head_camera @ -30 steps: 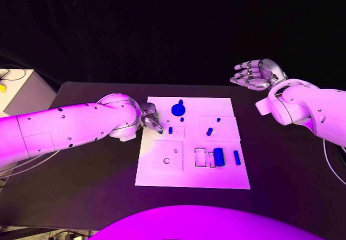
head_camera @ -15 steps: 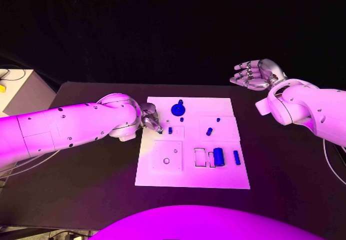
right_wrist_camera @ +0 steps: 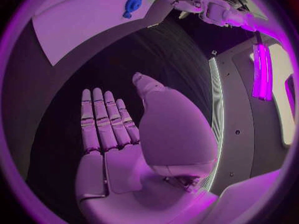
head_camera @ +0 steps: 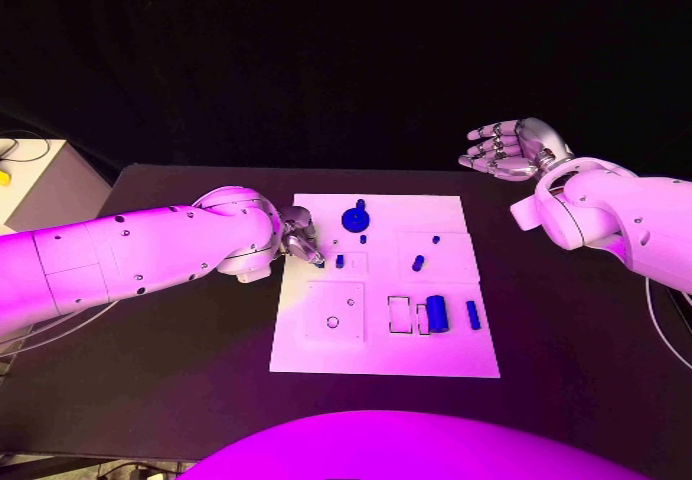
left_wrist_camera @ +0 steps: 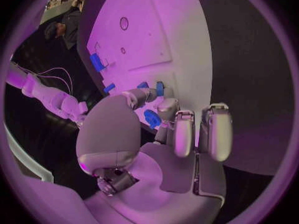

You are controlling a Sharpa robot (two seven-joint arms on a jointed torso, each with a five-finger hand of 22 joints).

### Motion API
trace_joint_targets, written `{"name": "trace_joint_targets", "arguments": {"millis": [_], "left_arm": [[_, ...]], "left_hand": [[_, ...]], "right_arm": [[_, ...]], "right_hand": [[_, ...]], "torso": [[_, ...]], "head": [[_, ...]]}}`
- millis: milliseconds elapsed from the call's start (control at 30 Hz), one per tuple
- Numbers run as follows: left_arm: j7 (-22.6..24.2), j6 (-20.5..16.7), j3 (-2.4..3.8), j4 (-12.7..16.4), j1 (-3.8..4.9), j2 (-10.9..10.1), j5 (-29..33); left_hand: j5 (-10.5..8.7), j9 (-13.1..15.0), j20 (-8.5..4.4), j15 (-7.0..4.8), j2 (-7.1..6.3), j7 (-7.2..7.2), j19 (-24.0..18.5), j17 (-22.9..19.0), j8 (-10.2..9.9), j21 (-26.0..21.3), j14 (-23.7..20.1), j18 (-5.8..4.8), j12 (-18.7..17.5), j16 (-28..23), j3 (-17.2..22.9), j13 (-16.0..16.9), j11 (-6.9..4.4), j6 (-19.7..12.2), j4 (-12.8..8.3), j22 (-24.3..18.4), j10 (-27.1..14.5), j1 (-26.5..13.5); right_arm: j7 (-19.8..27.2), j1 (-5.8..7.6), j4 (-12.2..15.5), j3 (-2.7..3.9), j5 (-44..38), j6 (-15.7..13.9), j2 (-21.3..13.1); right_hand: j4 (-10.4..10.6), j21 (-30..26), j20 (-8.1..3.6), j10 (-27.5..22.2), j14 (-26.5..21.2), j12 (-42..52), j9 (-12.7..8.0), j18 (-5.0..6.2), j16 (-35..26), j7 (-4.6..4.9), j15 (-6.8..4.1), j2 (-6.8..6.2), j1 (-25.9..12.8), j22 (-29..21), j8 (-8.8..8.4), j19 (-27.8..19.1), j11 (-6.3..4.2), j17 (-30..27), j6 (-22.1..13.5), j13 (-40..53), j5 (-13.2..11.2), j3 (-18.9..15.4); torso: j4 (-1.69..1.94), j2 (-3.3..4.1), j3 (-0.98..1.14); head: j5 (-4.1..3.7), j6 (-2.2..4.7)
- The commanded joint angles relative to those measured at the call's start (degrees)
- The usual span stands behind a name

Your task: Assemble the parts on the task board

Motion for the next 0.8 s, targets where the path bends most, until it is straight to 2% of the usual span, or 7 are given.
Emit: {"name": "trace_joint_targets", "arguments": {"millis": [33,433,800], "left_arm": [[-0.19,1.31,-0.12,-0.07,-0.18,0.09,-0.35],[0.58,0.93,-0.11,-0.3,-0.18,0.25,-0.5],[2.24,4.29,-0.08,-0.64,-0.11,0.86,0.15]], "left_hand": [[0.19,0.86,-0.32,-0.39,0.32,-0.4,0.96,15.05,0.04,0.23,6.17,-0.98,-0.22,0.19,11.05,0.0,0.07,0.79,-10.87,7.41,0.39,-0.11],[0.15,0.82,-0.33,-0.41,0.26,-0.42,1.03,15.05,0.02,0.29,6.17,-1.01,-0.22,0.19,11.12,0.06,0.05,0.83,-11.0,7.51,0.45,-0.07],[0.07,0.75,-0.35,-0.42,0.2,-0.42,1.02,15.05,-0.07,0.28,6.17,-1.0,-0.51,0.19,11.21,-0.36,0.03,0.86,-11.21,7.5,0.27,0.09]], "right_arm": [[0.3,-0.02,-0.03,0.01,-0.09,0.92,0.01],[0.29,-0.04,-0.06,0.01,-0.08,0.96,0.01],[0.26,-0.04,-0.11,0.01,-0.06,1.0,0.06]], "right_hand": [[-0.03,-0.29,-0.04,0.16,-0.09,-0.3,-0.09,-0.32,-0.16,5.88,0.48,0.67,0.01,-0.05,-0.25,-0.26,0.41,-0.05,-0.24,-0.05,0.31,-0.32],[-0.01,-0.3,-0.04,0.19,-0.09,-0.37,-0.12,-0.35,-0.16,5.92,0.5,0.72,0.04,-0.23,-0.29,-0.49,0.44,-0.15,-0.18,-0.05,0.31,-0.46],[0.0,-0.31,-0.04,0.2,-0.09,-0.4,-0.16,-0.37,-0.16,5.94,0.51,0.76,0.06,-0.34,-0.33,-0.67,0.45,-0.21,-0.21,-0.05,0.32,-0.52]], "torso": [[0.02,-0.01,0.01],[0.01,0.04,-0.03],[-0.06,0.06,0.0]], "head": [[-0.04,0.0],[-0.19,0.0],[-0.28,0.0]]}}
